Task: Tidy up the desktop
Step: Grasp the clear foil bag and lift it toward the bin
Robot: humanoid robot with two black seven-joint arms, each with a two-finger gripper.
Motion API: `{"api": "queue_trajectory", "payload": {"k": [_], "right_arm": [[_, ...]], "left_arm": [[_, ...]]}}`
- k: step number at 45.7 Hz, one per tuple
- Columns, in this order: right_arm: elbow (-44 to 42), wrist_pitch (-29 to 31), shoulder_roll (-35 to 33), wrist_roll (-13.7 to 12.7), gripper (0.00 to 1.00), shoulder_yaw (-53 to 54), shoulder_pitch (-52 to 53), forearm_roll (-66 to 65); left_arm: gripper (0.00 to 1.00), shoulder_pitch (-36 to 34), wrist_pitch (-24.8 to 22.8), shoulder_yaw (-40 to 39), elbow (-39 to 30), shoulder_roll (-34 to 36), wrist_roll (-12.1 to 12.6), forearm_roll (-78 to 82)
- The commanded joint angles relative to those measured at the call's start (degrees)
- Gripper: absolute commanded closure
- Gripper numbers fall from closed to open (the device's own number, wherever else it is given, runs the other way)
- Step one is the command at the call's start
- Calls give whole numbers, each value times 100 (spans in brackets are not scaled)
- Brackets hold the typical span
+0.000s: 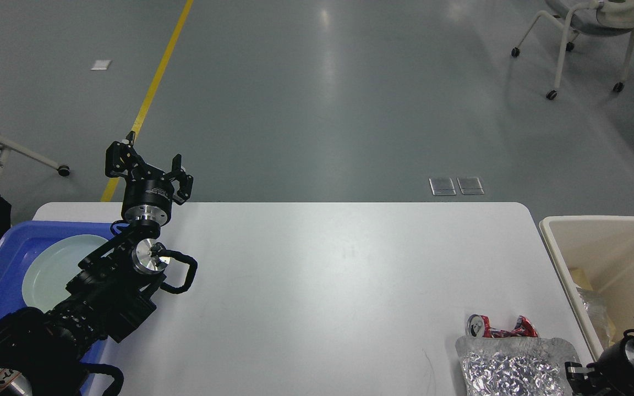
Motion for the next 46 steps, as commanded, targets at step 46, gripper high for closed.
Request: {"api": "queue_trajectory", "payload": {"k": [46], "right_arm": [[764, 2737, -1073, 90, 100, 250, 5663, 1960]], "left_arm": [[0, 0, 0, -4, 0, 0, 0, 2]]}}
